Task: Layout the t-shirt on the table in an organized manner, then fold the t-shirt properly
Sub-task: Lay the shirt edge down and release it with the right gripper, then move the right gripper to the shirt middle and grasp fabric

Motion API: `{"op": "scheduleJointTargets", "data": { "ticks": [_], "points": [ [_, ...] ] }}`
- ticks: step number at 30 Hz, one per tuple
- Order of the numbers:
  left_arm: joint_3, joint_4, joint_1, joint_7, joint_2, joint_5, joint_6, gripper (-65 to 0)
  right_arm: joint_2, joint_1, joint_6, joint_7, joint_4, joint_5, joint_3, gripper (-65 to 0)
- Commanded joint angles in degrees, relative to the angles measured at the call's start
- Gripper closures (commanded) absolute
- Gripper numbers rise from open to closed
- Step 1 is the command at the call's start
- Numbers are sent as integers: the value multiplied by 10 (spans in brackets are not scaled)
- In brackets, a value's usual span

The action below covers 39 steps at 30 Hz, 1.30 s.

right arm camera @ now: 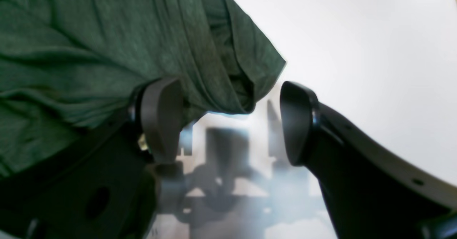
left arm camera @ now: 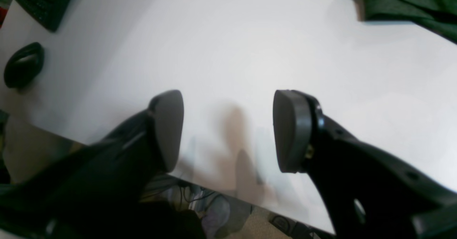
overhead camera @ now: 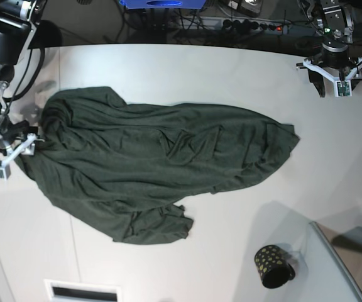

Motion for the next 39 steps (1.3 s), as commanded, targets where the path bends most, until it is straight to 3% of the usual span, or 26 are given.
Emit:
{"op": "scheduleJointTargets", "data": {
  "ticks": [1, 3, 5, 6, 8, 9, 11, 15, 18, 20, 26, 28, 31, 33, 36, 39],
  "points": [
    [-3, 9, 6, -12, -7, 0, 5, -375, 17, 20, 0, 14, -18, 3, 1, -399],
    [-3, 8, 7, -12, -7, 0, 5, -375, 21, 38, 0, 21, -61, 3, 1, -395],
    [-3, 7, 7, -12, -7, 0, 5, -375, 21, 44, 0, 33, -83, 3, 1, -335],
    [-3, 7, 8, -12, -7, 0, 5, -375, 21, 45, 0, 34, -84, 3, 3, -270],
    [-3, 7, 8, -12, -7, 0, 5, -375, 22, 45, 0, 34, -81, 1, 5, -54],
    [-3, 7, 12, -12, -7, 0, 5, -375, 28, 45, -2, 34, -81, 1, 14, 0],
    [-2, 9, 16, -13, -7, 0, 5, -375, 39, 45, -3, 34, -84, 1, 48, -23],
    [-2, 7, 16, -13, -6, 0, 5, -375, 47, 46, -4, 33, -81, -1, 108, -3],
    [-2, 7, 14, -13, -3, 0, 5, -375, 53, 41, 0, 33, -80, -1, 114, -8],
    [7, 7, 13, -13, 0, 0, 5, -375, 53, 24, 10, 17, -57, -1, 96, -63],
    [21, 8, 15, -12, -1, 0, 5, -375, 34, -109, 56, -19, 206, 3, 9, -360],
    [12, 6, 16, -11, -4, -1, 5, -375, 14, -158, 88, -19, 323, 3, -11, -389],
    [-31, 6, 21, -11, -7, -1, 5, -374, -5, -217, 148, -19, 450, 0, -101, -389],
    [-58, 6, 21, -11, -7, -1, 5, -374, -5, -236, 165, -19, 491, 0, -190, -389],
    [-88, 6, 22, -12, -7, -1, 5, -372, -5, -211, 128, -21, 487, -1, -335, -389],
    [-103, 6, 23, -12, -3, -1, 5, -365, -5, -154, 58, -23, 439, -1, -473, -389]
  ]
}}
